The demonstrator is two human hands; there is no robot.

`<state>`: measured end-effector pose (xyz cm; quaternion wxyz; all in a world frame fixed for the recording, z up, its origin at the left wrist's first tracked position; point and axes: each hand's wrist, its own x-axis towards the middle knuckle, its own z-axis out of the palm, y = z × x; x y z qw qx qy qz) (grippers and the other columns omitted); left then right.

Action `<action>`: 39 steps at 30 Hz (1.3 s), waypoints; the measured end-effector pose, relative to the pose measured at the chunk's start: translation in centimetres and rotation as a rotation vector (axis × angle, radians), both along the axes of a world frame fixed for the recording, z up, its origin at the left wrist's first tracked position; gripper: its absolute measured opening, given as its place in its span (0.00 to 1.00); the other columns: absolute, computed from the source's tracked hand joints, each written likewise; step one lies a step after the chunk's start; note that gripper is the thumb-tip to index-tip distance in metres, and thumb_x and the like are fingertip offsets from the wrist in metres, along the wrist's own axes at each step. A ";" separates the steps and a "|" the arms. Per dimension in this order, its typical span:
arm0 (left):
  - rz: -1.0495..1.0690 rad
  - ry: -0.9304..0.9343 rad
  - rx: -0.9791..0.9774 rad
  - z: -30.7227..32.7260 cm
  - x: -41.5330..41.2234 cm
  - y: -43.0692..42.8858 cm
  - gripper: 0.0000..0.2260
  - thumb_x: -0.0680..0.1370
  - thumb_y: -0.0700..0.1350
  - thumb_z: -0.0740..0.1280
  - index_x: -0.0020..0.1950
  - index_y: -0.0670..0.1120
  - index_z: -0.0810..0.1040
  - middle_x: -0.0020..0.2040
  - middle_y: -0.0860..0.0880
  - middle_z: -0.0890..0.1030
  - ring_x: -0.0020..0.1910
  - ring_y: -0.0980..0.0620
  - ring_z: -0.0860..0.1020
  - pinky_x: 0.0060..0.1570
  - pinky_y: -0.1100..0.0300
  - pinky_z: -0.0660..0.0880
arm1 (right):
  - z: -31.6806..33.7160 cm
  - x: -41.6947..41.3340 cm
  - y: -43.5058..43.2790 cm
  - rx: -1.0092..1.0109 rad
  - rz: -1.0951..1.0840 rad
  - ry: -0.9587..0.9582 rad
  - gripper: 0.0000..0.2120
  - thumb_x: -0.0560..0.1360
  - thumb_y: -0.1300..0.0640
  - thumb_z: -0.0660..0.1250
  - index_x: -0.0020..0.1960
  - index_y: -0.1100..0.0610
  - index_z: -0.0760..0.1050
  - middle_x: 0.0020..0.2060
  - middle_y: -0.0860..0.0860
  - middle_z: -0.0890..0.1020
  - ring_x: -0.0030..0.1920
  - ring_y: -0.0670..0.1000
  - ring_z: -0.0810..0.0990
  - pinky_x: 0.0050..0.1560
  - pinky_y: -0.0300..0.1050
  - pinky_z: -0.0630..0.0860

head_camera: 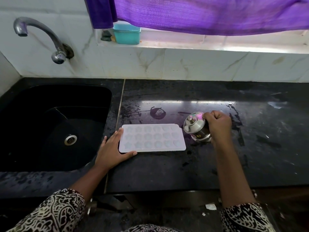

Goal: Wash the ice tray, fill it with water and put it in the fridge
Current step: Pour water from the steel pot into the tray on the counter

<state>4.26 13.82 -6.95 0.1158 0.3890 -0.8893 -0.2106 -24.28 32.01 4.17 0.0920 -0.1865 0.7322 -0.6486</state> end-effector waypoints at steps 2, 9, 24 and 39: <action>0.000 -0.002 0.001 0.1 0.0 0.0 0.55 0.60 0.78 0.56 0.80 0.49 0.53 0.79 0.54 0.59 0.77 0.56 0.57 0.76 0.50 0.48 | 0.1 0.1 0.0 0.011 0.001 0.013 0.19 0.68 0.64 0.68 0.25 0.53 0.63 0.16 0.41 0.64 0.19 0.41 0.62 0.21 0.31 0.63; 0.002 0.007 0.006 0.1 0.0 0.0 0.54 0.60 0.78 0.57 0.80 0.49 0.53 0.79 0.54 0.59 0.77 0.57 0.56 0.75 0.51 0.47 | 0.5 0.3 0.1 0.034 0.006 0.038 0.18 0.69 0.64 0.68 0.26 0.53 0.64 0.16 0.41 0.66 0.18 0.39 0.64 0.21 0.29 0.64; -0.009 -0.012 0.006 0.0 0.0 -0.1 0.54 0.61 0.78 0.56 0.80 0.49 0.52 0.79 0.54 0.58 0.77 0.57 0.56 0.75 0.51 0.46 | 0.9 0.2 -0.6 -0.316 -0.022 -0.379 0.14 0.70 0.69 0.65 0.29 0.56 0.71 0.19 0.44 0.74 0.21 0.41 0.72 0.24 0.30 0.68; -0.011 -0.011 0.032 -0.3 0.1 -0.4 0.55 0.60 0.80 0.55 0.80 0.51 0.51 0.79 0.56 0.56 0.77 0.59 0.53 0.75 0.53 0.43 | 0.2 6.8 -6.9 -0.167 0.284 -0.315 0.18 0.69 0.69 0.66 0.25 0.54 0.67 0.19 0.45 0.67 0.21 0.43 0.65 0.25 0.33 0.65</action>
